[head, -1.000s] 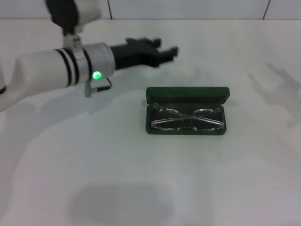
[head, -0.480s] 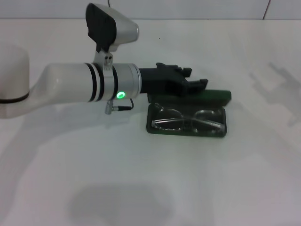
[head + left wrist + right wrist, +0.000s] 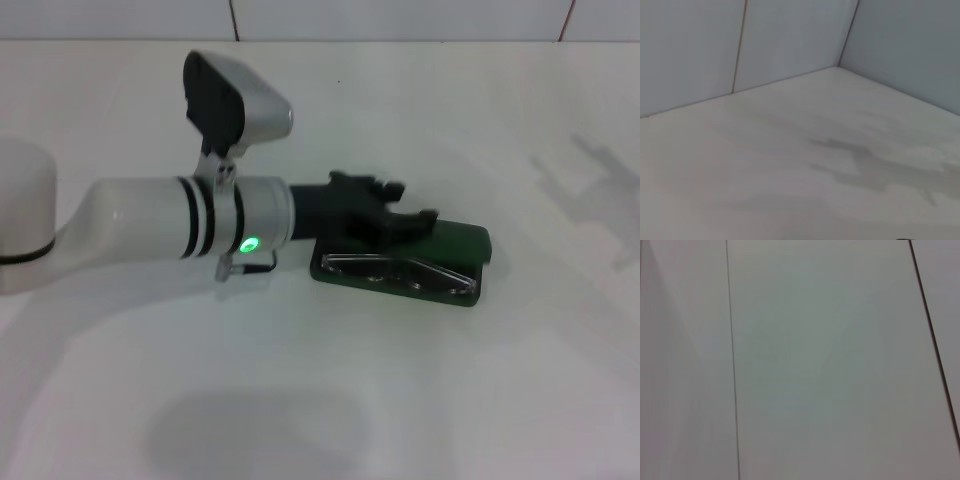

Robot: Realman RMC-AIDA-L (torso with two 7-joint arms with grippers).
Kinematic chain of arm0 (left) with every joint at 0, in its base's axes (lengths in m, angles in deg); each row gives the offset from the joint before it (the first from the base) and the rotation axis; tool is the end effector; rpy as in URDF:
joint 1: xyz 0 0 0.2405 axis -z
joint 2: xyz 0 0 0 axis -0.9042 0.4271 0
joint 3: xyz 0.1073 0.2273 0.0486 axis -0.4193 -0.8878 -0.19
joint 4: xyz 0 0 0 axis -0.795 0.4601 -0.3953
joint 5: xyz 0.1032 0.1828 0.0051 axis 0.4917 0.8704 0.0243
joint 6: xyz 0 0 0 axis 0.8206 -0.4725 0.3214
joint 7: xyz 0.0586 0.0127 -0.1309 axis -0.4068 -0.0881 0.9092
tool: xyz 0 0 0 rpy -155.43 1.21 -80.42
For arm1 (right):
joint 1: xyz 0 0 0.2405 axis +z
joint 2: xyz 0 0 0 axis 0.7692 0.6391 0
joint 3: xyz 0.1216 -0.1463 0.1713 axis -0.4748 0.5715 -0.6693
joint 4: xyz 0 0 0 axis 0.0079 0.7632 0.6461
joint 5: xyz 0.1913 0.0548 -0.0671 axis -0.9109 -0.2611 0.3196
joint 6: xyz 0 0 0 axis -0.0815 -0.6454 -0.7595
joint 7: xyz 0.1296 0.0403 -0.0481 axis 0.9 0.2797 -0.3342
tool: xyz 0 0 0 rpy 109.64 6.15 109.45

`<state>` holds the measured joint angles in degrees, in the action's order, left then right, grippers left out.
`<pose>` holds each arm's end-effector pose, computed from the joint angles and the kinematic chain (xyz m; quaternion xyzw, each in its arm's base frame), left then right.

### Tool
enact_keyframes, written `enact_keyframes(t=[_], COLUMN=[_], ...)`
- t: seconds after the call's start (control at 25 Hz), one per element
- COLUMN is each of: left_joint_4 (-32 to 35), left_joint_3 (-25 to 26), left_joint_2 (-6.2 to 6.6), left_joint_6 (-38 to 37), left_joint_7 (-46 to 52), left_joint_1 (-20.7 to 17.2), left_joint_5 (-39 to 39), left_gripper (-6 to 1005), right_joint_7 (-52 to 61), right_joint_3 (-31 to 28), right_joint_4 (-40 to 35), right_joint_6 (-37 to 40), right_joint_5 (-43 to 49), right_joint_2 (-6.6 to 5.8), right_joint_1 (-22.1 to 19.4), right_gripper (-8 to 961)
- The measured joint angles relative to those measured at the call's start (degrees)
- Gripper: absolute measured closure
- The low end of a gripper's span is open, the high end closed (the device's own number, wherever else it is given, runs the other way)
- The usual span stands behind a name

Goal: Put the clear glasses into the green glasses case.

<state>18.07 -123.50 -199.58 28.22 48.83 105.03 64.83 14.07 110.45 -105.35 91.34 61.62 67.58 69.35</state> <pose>-0.1812 0.3641 -0.1280 -0.9443 -0.2453 -0.1734 0.1344 0.3051 0.3073 0.0689 -0.7324 0.1357 0.4788 0.4646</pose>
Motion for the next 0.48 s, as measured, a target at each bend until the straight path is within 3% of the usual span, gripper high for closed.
enact_keyframes(t=[0.24,0.48], left_joint_4=[0.15,0.13], left_joint_3=[-1.25,-1.06], left_joint_2=[-0.02,0.34], left_joint_6=[-0.5,-5.59], left_joint_7=[-5.03,-10.77], left_joint_1=[-3.24,-5.04], left_joint_5=[-4.1,-10.43], left_gripper=[392,393], right_joint_7=[0.0,0.0], right_joint_3=[0.24,0.41], right_joint_4=[0.0,-0.13], right_joint_6=[0.02,0.26], right_joint_5=[0.08,0.27], right_joint_2=[-0.03,-0.13], right_joint_1=[0.05,0.14], right_gripper=[285,286])
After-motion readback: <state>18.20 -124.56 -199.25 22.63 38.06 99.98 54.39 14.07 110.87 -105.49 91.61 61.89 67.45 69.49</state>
